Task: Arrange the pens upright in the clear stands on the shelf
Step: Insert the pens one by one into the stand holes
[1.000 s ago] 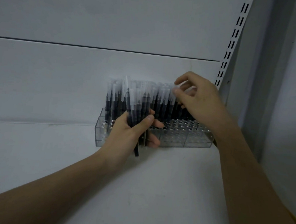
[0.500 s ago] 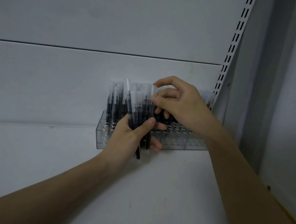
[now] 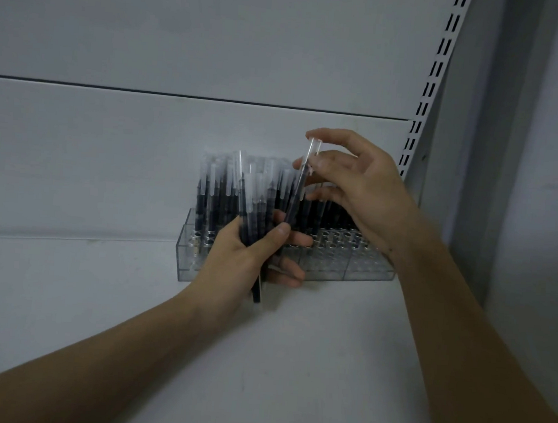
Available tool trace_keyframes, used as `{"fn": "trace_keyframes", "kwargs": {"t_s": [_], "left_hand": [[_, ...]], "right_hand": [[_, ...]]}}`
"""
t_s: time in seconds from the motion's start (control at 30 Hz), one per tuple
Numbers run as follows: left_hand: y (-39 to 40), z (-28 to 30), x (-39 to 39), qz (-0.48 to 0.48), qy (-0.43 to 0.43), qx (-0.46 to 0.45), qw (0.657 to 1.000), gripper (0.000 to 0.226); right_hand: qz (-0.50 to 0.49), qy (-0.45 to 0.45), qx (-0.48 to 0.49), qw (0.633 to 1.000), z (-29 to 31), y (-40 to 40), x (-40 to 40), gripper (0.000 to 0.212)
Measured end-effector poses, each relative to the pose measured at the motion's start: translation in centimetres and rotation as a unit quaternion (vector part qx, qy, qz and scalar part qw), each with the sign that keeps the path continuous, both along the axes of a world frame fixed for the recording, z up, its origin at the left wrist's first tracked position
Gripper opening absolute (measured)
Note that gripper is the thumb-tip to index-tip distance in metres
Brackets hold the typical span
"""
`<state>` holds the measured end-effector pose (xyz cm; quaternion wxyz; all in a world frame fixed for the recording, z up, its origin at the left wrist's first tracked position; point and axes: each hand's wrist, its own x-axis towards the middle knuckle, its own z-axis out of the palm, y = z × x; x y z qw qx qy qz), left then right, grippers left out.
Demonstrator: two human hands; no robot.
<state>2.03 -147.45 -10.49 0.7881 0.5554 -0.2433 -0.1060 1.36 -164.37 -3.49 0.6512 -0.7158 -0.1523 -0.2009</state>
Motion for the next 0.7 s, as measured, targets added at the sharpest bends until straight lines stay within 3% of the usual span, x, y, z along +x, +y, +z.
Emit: {"fn": "trace_keyframes", "kwargs": {"t_s": [0.2,0.37,0.7], "left_hand": [[-0.1,-0.1,0.0,0.006,-0.009,0.008,1.000,0.015],[-0.1,-0.3,0.1,0.031,-0.030,0.025,0.999,0.007],[-0.3,-1.3,-0.1,0.010,-0.077,0.097,0.992,0.018]], "right_hand": [[-0.101,-0.068,0.062,0.991,0.6,-1.3,-0.1,0.023],[-0.247,-0.112,-0.016,0.962,0.4,-2.9,0.2,0.020],[-0.247,-0.110,-0.105,0.957,-0.4,-2.7,0.5,0.021]]}}
